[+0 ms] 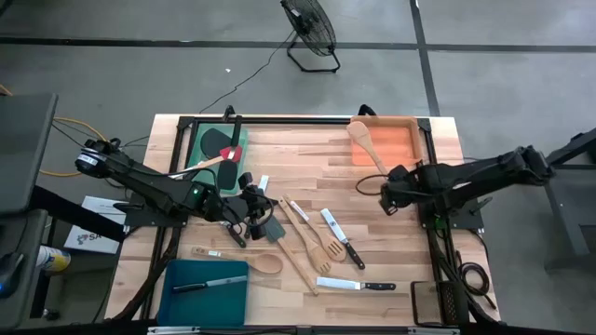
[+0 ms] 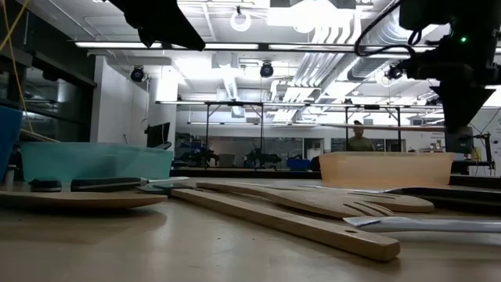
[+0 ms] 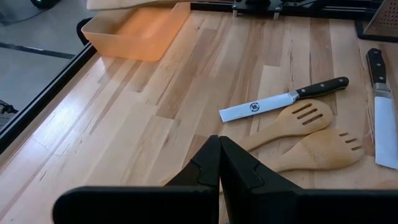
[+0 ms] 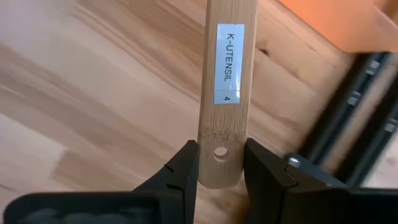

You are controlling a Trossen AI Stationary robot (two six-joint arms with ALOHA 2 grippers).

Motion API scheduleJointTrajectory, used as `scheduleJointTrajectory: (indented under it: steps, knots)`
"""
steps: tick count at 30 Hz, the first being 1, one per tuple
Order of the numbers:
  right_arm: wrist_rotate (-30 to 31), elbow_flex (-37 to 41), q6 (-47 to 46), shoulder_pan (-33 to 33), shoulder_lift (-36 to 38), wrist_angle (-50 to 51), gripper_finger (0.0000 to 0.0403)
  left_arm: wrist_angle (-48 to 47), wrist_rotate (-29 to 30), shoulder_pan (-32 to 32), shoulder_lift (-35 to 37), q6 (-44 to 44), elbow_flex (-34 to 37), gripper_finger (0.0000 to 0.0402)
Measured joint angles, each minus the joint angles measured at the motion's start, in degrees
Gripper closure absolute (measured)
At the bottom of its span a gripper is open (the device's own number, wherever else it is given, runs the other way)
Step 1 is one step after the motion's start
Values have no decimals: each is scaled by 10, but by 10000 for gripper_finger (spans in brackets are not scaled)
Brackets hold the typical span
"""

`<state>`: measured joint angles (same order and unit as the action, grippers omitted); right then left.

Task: Pick & Place Kitchen Items
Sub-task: Put the brown wooden turner into the orange bin

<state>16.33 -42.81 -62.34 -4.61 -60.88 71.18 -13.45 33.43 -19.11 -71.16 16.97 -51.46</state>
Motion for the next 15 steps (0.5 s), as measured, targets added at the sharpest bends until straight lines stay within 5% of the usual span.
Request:
scheduleJointTrajectory:
  steps: [15]
  knots:
    - [-20,-4,76,114,0,67,310,0,0,0,0,0,0,401]
